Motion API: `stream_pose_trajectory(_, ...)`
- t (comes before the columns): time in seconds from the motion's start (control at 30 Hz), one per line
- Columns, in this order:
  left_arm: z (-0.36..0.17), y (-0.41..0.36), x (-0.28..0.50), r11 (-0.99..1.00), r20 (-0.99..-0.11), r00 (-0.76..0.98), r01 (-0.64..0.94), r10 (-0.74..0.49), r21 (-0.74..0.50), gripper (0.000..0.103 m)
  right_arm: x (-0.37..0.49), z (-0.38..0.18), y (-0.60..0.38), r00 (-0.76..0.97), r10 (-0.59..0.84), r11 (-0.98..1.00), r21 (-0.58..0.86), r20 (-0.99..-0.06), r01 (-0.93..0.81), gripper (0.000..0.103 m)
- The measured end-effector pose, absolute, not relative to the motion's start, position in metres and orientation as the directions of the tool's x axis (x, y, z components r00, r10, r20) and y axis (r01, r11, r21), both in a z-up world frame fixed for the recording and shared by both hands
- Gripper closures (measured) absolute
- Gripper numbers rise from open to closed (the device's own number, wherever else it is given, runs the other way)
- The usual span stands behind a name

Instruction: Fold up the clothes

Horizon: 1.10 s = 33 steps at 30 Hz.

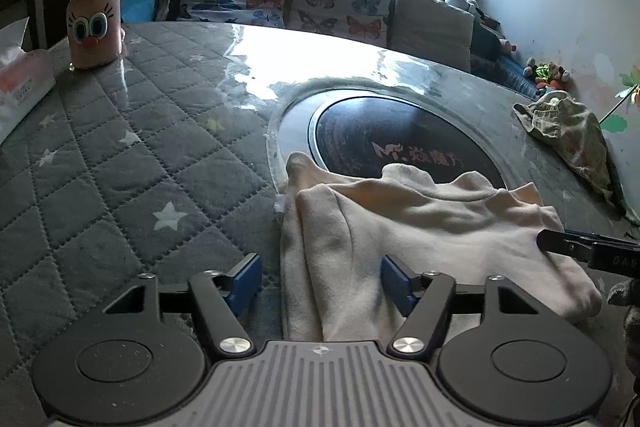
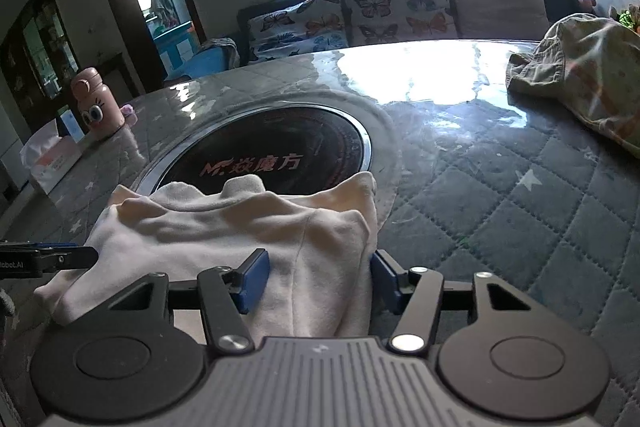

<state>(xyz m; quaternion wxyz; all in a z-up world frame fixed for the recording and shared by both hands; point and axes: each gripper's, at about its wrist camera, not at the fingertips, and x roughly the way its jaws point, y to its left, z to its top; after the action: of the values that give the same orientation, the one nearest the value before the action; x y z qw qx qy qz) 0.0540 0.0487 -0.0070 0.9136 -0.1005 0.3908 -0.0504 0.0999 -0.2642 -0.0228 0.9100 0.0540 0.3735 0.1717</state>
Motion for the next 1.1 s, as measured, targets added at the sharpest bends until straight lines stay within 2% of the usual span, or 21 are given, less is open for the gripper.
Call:
stream_pose_trajectory(0.1,-0.007,0.047,0.055,0.97,-0.698,0.688,0.033,-0.198,-0.242,0.057,0.1,-0.023,-0.264,0.662,0.352,0.935,0.229,-0.661,-0.269,0.048)
stream_pose_trajectory(0.17,-0.007,0.047,0.054,0.966,-0.693,0.689,0.039,-0.212,-0.256,0.068,0.1,-0.023,-0.264,0.661,0.361,0.932,0.239,-0.658,-0.272,0.058)
stream_pose_trajectory(0.23,-0.007,0.046,0.053,0.963,-0.686,0.694,0.039,-0.218,-0.265,0.072,0.1,-0.024,-0.264,0.656,0.374,0.927,0.258,-0.656,-0.271,0.063)
stream_pose_trajectory(0.27,-0.007,0.046,0.052,0.963,-0.684,0.697,0.037,-0.216,-0.266,0.074,0.1,-0.023,-0.264,0.656,0.376,0.927,0.261,-0.654,-0.27,0.071)
stream_pose_trajectory(0.33,-0.005,0.045,0.05,0.964,-0.681,0.701,0.034,-0.211,-0.264,0.077,0.099,-0.022,-0.264,0.658,0.383,0.924,0.27,-0.648,-0.271,0.077)
stream_pose_trajectory(0.37,-0.005,0.045,0.05,0.964,-0.679,0.704,0.033,-0.209,-0.262,0.078,0.099,-0.021,-0.264,0.663,0.378,0.926,0.267,-0.646,-0.268,0.085)
stream_pose_trajectory(0.73,0.015,0.044,0.037,0.976,-0.617,0.768,0.049,-0.171,-0.21,0.083,0.094,0.003,-0.255,0.692,0.413,0.911,0.268,-0.592,-0.314,0.091)
stream_pose_trajectory(1.1,0.047,0.111,0.017,0.974,-0.544,0.838,-0.093,-0.035,-0.206,0.084,0.121,0.045,-0.177,0.649,0.542,0.835,0.256,-0.533,-0.487,0.091)
